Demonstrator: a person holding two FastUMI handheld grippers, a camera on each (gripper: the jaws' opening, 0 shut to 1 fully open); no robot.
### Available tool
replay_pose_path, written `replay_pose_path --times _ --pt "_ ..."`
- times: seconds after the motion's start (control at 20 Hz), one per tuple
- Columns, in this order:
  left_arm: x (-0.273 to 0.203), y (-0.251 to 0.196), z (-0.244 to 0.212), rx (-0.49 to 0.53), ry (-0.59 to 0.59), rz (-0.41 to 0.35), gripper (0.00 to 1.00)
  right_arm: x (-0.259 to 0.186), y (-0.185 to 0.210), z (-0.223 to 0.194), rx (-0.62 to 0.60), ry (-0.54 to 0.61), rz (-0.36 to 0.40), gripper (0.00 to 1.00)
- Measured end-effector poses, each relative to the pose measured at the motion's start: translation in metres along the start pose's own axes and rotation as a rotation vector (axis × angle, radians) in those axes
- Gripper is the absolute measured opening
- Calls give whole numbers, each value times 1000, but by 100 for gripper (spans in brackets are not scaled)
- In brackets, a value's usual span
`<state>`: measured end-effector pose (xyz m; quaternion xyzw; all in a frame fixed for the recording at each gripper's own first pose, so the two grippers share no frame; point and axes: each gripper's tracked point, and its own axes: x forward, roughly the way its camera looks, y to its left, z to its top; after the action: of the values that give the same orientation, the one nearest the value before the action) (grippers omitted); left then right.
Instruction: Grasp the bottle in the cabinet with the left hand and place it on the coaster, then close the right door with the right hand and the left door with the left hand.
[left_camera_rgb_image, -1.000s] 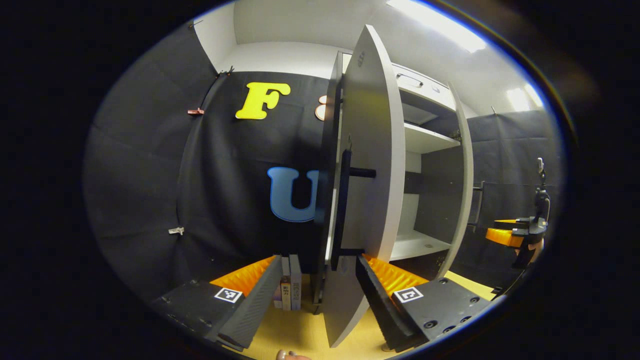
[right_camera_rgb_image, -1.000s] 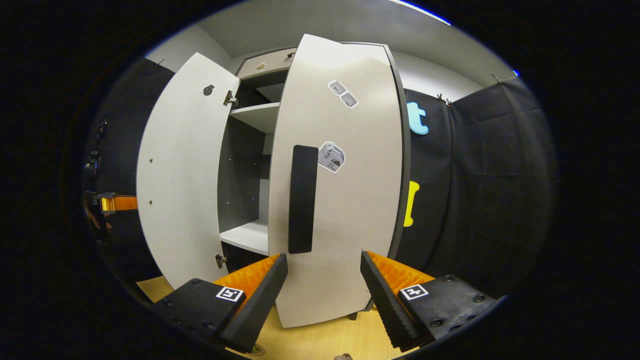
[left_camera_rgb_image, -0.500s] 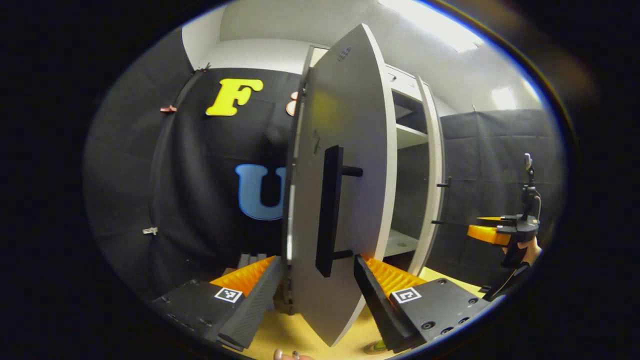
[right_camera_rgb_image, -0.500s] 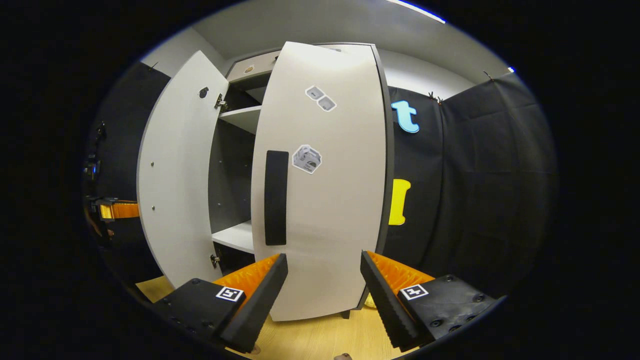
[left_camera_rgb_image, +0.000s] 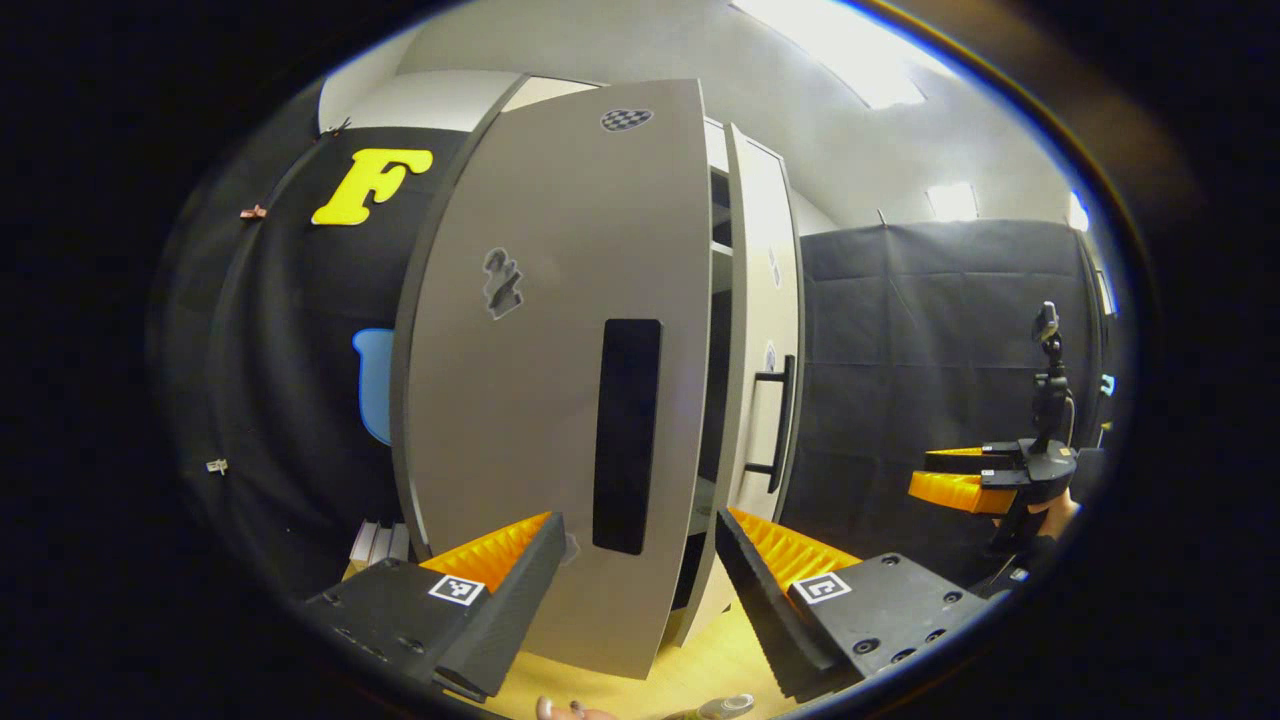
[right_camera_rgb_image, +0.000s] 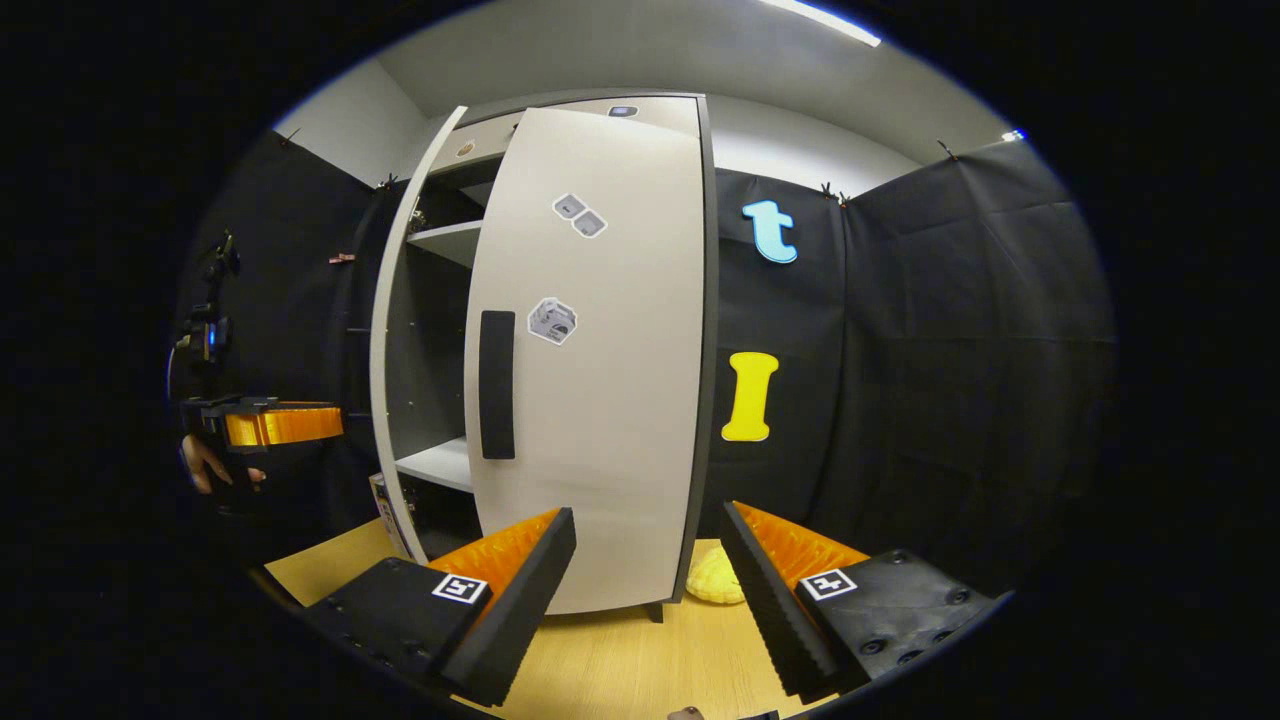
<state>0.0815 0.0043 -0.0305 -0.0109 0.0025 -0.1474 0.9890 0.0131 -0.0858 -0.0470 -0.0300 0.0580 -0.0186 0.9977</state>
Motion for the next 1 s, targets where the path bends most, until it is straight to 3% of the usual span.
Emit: replay_pose_path --times 0.3,1.0 --pt "-5 -23 -2 0 -6 -29 96 -23 -14 -1 17 9 -21 98" --pt "-33 -37 6 49 2 -13 96 -69 -10 26 38 -33 -11 98"
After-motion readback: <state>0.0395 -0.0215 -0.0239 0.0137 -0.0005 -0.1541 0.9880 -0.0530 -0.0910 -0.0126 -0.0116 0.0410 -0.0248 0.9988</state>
